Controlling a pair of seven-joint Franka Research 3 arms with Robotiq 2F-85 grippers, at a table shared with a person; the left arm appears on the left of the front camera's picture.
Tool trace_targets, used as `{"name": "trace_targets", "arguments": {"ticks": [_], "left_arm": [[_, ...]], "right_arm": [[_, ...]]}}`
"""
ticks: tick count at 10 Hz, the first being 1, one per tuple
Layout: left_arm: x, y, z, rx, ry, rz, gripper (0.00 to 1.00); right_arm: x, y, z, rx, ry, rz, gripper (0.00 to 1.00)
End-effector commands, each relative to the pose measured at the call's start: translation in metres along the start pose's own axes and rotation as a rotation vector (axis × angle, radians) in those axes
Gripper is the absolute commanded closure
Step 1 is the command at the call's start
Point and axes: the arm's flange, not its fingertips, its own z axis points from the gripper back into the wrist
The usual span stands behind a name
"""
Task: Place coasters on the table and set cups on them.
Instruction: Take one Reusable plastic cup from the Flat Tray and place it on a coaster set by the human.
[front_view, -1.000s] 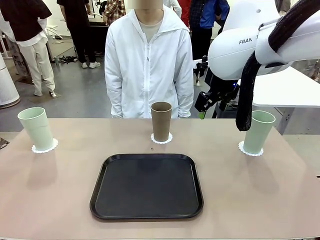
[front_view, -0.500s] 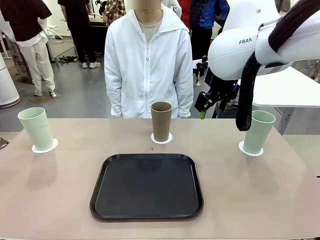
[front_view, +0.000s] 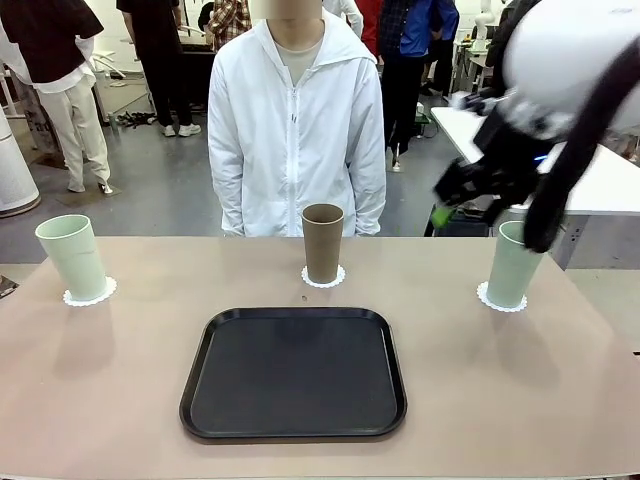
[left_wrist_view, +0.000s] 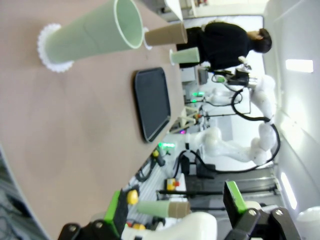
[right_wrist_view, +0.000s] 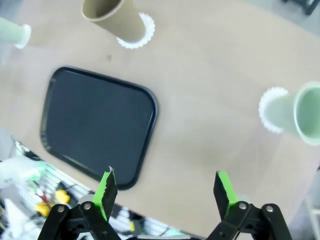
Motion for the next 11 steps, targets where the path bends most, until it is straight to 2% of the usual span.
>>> {"name": "trace_targets", "arguments": {"ticks": [1,3,6,8,11], "left_arm": [[-0.001,-0.002,0.000,0.006,0.000,0.004,0.00],[-0.001,-0.002,0.000,0.006,0.000,0.004,0.00],[-0.001,-0.002,0.000,0.006,0.000,0.004,0.00],[-0.001,-0.002,0.000,0.006,0.000,0.004,0.00],[-0.001,-0.002,0.000,0.006,0.000,0.004,0.00]], "right_arm": [[-0.027,-0.054,0.038,0.147,-0.057,-0.119,0.00],[-0.052,-0.115,0.061,0.359,-0.093,-0.181,0.00],[-0.070,-0.216,0.046,0.675,-0.138,-0.222,0.00],[-0.075,-0.259,0.025,0.782,-0.151,-0.272,0.00],[-0.089,-0.303,-0.006,0.851,-0.150,-0.359,0.00]]}}
